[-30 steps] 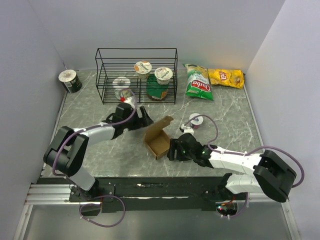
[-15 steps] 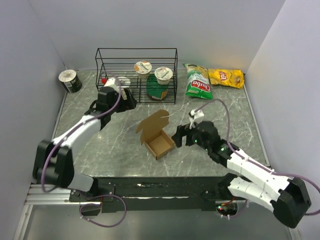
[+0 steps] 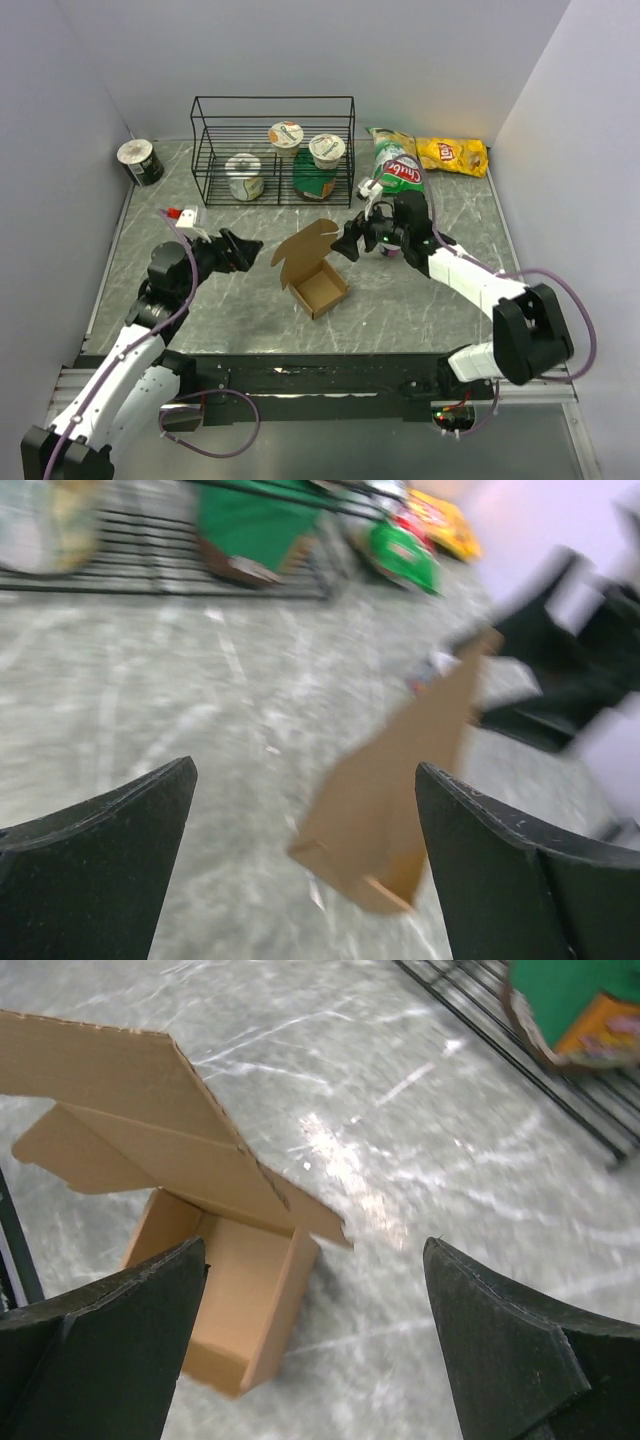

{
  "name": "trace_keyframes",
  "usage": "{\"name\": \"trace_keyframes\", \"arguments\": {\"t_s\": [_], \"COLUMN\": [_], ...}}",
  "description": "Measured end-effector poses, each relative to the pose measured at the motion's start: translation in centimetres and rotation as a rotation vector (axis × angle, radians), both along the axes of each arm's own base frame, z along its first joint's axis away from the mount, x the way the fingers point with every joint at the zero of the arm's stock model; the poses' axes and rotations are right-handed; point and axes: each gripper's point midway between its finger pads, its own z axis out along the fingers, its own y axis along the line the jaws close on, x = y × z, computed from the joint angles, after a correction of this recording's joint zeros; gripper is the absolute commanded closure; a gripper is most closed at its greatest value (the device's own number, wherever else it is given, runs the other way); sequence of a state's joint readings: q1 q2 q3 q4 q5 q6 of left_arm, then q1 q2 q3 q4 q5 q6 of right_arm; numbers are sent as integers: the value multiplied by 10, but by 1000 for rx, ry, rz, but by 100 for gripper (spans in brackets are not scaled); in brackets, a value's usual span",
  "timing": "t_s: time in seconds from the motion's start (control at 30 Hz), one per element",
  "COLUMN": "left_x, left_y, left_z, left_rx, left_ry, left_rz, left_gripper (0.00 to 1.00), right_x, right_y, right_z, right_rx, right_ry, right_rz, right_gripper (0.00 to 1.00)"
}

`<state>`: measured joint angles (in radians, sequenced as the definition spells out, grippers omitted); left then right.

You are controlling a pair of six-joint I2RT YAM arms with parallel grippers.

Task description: Fold the paper box

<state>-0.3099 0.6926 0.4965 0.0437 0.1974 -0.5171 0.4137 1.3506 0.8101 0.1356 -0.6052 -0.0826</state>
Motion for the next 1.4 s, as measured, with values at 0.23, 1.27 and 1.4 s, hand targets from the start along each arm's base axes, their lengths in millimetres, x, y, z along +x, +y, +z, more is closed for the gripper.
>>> {"name": "trace_keyframes", "arguments": {"t_s": [0.23, 1.27, 1.4], "left_x": [-34, -39, -38], "left_y": [-29, -88, -84], "left_z": [-2, -94, -94], "left_rx": [-56, 175, 192], "left_ry": [-19, 201, 194], "left_rz": [-180, -106, -94], "left_gripper": [7, 52, 33], "right_x": [4, -5, -10], "right_y": [17, 27, 22], "right_z": [-15, -27, -32], "right_rx": [-1, 26, 21], "right_ry": [-38, 24, 51], "right_rz": [140, 177, 149], "right_gripper": [7, 74, 75]}}
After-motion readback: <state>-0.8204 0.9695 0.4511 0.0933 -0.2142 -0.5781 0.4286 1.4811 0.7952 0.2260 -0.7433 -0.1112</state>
